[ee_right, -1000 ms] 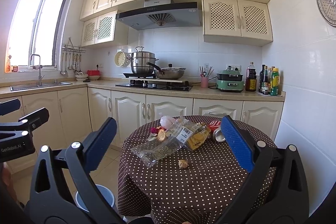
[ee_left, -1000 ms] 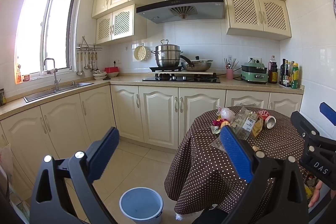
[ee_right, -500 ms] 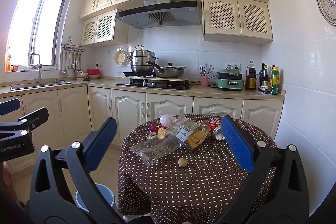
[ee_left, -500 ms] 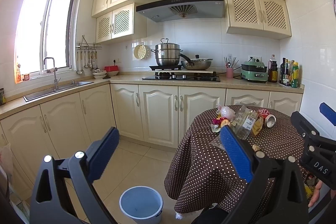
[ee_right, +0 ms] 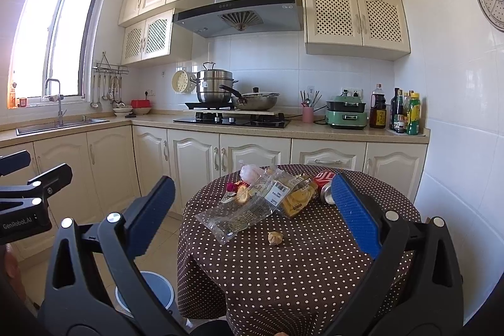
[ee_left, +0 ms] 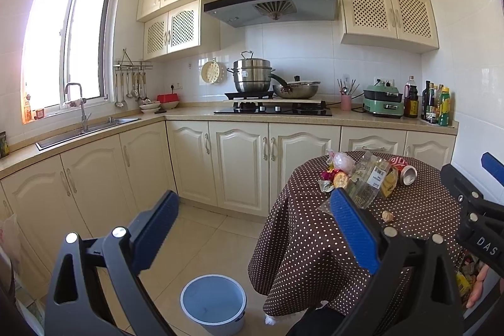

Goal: Collect trash
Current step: 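Grasp the clear plastic bag with the left gripper while the right gripper grasps the brown nut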

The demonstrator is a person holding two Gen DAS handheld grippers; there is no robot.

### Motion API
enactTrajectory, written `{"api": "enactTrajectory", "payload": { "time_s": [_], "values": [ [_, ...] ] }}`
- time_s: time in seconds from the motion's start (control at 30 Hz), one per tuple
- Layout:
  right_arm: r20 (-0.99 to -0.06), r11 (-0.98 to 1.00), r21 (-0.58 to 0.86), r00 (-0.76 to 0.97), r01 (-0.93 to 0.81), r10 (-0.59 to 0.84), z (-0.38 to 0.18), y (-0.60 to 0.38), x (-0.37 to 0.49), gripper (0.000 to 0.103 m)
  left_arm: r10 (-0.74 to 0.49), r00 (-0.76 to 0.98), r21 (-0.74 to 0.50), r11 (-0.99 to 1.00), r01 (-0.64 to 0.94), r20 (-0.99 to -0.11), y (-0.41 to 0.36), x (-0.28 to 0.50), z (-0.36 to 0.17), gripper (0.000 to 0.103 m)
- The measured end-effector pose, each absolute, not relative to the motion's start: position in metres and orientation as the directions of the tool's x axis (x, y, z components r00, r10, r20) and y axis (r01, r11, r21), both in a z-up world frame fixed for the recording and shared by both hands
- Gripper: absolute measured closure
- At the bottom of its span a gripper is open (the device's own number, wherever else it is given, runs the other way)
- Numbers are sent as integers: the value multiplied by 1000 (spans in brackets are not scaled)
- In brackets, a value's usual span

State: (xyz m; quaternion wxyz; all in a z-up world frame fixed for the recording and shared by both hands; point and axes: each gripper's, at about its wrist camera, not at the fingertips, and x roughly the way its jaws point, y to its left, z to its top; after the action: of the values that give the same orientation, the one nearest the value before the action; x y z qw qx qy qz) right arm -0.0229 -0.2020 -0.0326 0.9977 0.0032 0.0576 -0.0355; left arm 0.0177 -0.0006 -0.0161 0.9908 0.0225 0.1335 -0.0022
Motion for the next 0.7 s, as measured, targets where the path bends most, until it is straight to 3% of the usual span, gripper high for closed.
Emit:
{"api": "enactTrajectory", "payload": {
  "time_s": [0.2, 0.43, 0.7],
  "values": [
    [-173, 993, 53, 980, 106, -95, -45, -222, -8, 6, -25, 948, 36, 999, 38, -318, -4, 34, -28, 8],
    [-324, 981, 135, 942, 136, -86, -74, -256, 36, 6, -152, 869, 0, 985, 172, -471, -26, 94, -61, 8],
    [-453, 960, 185, 885, 208, -104, -108, -286, 86, 6, -291, 762, -129, 955, 266, -579, -48, 167, -92, 8]
  ]
}}
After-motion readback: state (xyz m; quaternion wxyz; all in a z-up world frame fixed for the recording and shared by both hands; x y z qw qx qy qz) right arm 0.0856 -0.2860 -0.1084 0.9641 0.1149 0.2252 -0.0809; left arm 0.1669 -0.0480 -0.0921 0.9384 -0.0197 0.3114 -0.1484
